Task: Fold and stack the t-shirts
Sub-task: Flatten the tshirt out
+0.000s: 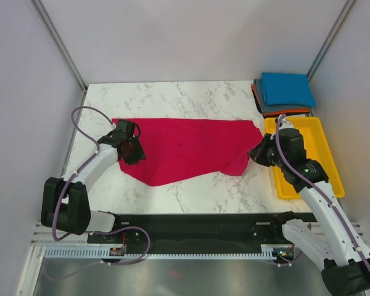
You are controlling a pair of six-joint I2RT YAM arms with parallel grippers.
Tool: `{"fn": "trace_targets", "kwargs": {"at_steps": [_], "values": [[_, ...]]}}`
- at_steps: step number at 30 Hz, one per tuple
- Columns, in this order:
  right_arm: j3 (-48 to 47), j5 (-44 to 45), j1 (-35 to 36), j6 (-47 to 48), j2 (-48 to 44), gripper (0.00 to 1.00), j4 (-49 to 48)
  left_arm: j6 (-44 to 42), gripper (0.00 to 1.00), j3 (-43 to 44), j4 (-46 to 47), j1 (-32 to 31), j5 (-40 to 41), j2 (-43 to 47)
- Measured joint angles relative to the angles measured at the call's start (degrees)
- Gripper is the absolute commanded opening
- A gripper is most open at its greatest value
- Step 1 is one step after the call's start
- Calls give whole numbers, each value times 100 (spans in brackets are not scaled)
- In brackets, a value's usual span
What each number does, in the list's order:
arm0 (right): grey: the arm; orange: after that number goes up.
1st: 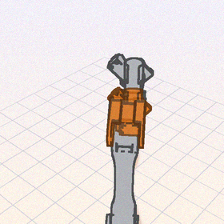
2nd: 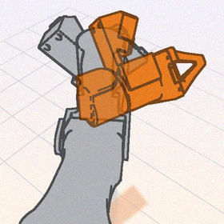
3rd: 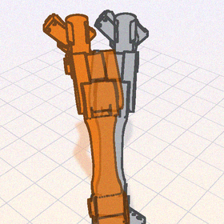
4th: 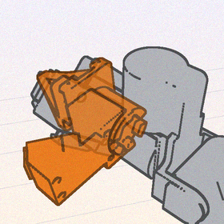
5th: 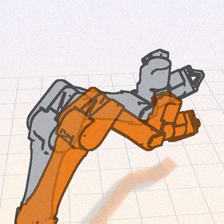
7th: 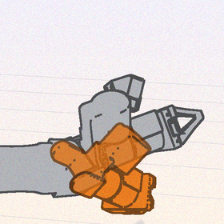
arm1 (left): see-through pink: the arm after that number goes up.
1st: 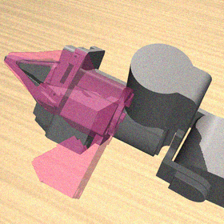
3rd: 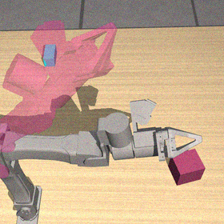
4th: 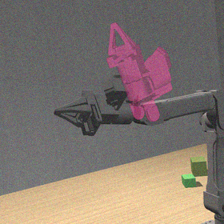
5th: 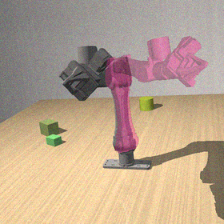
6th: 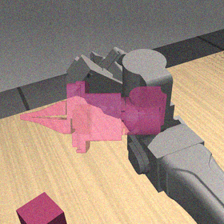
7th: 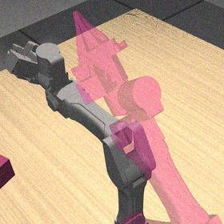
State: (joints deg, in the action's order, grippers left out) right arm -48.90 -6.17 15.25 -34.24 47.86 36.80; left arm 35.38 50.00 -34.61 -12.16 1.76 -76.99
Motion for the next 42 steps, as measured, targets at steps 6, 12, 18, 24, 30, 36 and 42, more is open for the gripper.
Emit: {"fn": "trace_targets", "kwargs": {"at_steps": [6,12,18,24,30,36,42], "values": [[2,0,2,17,-13,0,0,2,44,127,-68,-313,352,-564],[2,2,2,46,-59,0,2,35,45,170,-151,-505,586,-1043],[2,52,2,90,-68,0,2,39,45,361,-157,-610,726,-1272],[2,87,2,109,-66,0,4,39,45,479,-149,-726,776,-1515],[2,109,0,129,-50,0,4,46,28,540,-146,-822,841,-1690],[2,170,2,153,-44,0,7,70,2,590,-223,-820,885,-1722],[-4,339,2,151,153,0,37,59,2,1091,-726,-820,1091,-1464]]}}
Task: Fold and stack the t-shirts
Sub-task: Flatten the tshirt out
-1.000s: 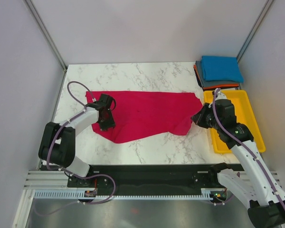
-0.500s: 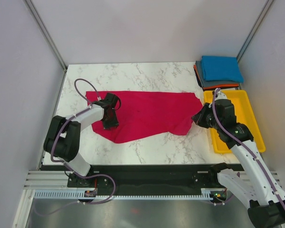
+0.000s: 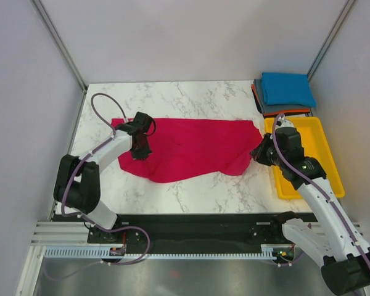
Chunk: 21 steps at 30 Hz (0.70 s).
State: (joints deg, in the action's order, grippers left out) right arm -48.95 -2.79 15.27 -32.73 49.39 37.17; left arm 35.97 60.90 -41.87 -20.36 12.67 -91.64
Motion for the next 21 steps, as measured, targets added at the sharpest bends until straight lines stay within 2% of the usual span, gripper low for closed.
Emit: {"fn": "trace_targets", "kwargs": {"at_steps": [5,13,16,21], "values": [[-588,398,0,4,382,0,308,-85,2,765,-560,4,221,577],[-3416,811,0,0,1019,0,879,-133,2,2741,-1193,26,-4,1847],[-4120,807,0,17,817,0,966,-129,2,3222,-1211,31,-282,2516],[-4441,1036,0,-31,-280,0,1504,-131,2,3718,-1513,35,-605,3676]]}}
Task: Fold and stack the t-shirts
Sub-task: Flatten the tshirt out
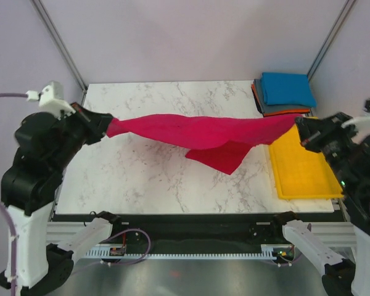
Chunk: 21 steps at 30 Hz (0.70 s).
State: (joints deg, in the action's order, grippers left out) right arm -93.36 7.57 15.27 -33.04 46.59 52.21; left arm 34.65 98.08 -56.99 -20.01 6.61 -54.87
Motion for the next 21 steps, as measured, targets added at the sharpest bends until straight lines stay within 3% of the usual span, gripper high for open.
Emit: {"fn": "trace_targets", "kwargs": {"at_steps": [5,11,17,21], "values": [[-769,289,0,-173,-802,0,407,0,2,485,-542,0,-11,634],[-822,332,0,-212,-634,0,210,-48,2,433,-728,0,87,439],[138,354,0,-118,1078,0,-946,-275,2,50,-535,17,393,-935],[-634,605,-7,127,3191,0,-1456,-538,2,739,-111,297,407,-2623]]}}
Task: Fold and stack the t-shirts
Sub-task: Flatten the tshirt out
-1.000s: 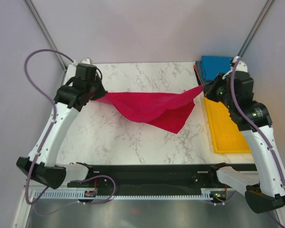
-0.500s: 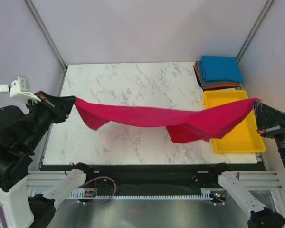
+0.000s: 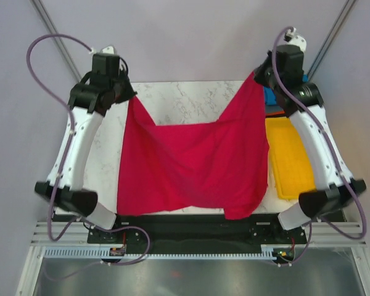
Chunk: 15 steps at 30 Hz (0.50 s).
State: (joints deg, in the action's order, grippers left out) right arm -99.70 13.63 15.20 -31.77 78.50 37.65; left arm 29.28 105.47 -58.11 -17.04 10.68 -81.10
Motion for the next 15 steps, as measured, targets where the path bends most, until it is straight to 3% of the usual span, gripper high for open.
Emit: {"fn": "trace_targets", "kwargs": {"at_steps": [3,8,12,15], "values": [[-1298,149,-46,170,1502,0,-96,-59,2,1174,122,343,-57,-1272],[-3176,232,-304,448,2529,0,-236,133,2,3191,199,1132,-699,-2498],[-3451,173,-542,719,2214,0,-595,247,2,3528,612,1414,-1045,-2162],[-3012,44,-595,861,1620,0,-789,247,2,2863,953,1401,-1248,-1349]]}}
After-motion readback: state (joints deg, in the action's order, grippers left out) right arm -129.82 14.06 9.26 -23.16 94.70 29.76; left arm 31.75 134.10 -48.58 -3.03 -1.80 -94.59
